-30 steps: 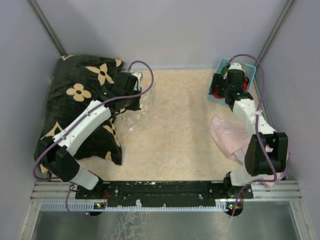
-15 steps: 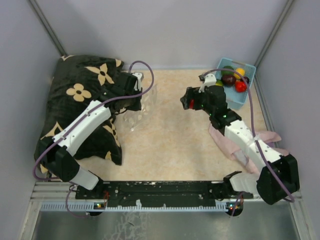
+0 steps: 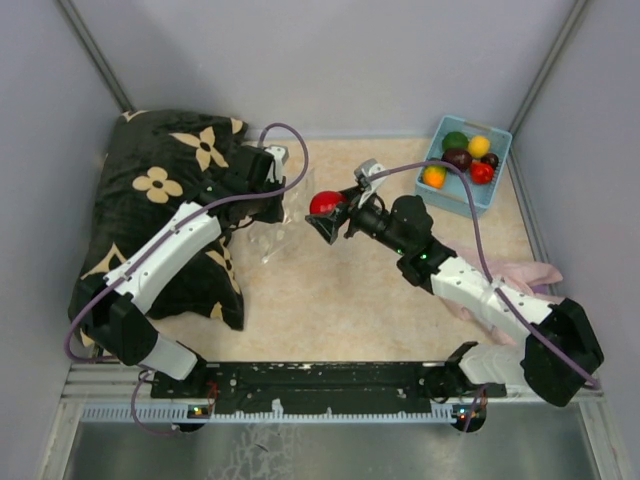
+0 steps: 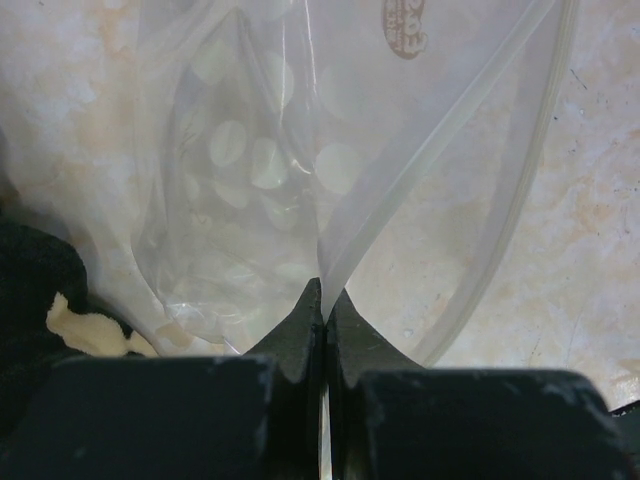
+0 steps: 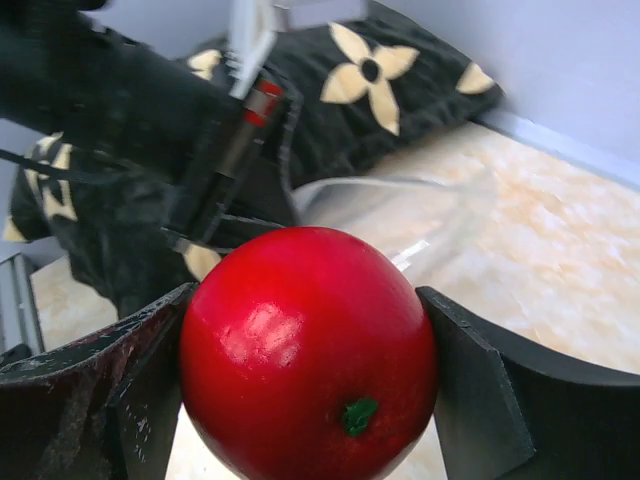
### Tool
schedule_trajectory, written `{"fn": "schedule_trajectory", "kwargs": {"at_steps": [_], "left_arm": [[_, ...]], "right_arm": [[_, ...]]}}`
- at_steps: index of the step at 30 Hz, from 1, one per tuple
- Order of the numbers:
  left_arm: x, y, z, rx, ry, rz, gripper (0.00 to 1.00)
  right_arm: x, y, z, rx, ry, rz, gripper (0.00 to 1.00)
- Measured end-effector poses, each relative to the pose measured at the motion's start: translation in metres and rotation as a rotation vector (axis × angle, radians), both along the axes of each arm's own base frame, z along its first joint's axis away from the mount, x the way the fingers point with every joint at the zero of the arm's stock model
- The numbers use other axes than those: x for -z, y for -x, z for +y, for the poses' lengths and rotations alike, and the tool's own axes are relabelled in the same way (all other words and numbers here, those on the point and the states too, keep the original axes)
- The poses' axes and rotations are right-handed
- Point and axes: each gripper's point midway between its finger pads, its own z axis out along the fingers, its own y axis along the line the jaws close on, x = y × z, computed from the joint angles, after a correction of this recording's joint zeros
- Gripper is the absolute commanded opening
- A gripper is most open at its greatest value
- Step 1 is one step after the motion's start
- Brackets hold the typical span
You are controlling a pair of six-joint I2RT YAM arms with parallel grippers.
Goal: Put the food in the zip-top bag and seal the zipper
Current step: Place the fake fruit in the zipper food storage bag.
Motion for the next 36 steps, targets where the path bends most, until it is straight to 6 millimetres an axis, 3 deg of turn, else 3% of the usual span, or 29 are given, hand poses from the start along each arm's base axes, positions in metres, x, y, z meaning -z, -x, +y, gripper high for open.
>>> {"fn": "schedule_trajectory", "kwargs": {"at_steps": [5, 16, 23, 33, 36], "left_arm": [[0.000, 0.001, -0.003, 0.019, 0.009, 0.004, 0.00], [-0.005, 0.010, -0.014, 0.085, 0.058, 0.018, 0.00], [-0.014, 0.015, -0.018, 0.120, 0.093, 0.006, 0.00], [-0.026, 0.022, -0.020, 0.159, 0.127, -0.014, 0.00], [-0.028, 0.025, -0.025, 0.189, 0.153, -0.008, 0.00]], "right_arm": [[-0.008, 0.007, 0.029, -0.123, -0.038, -0.100, 0.46], [0.020, -0.008, 0.062, -0.216, -0.075, -0.157, 0.46], [0.034, -0.018, 0.067, -0.205, -0.074, -0.168, 0.45], [0.060, -0.039, 0.060, -0.138, -0.021, -0.145, 0.46], [0.079, -0.044, 0.061, -0.136, 0.008, -0.110, 0.47]]}}
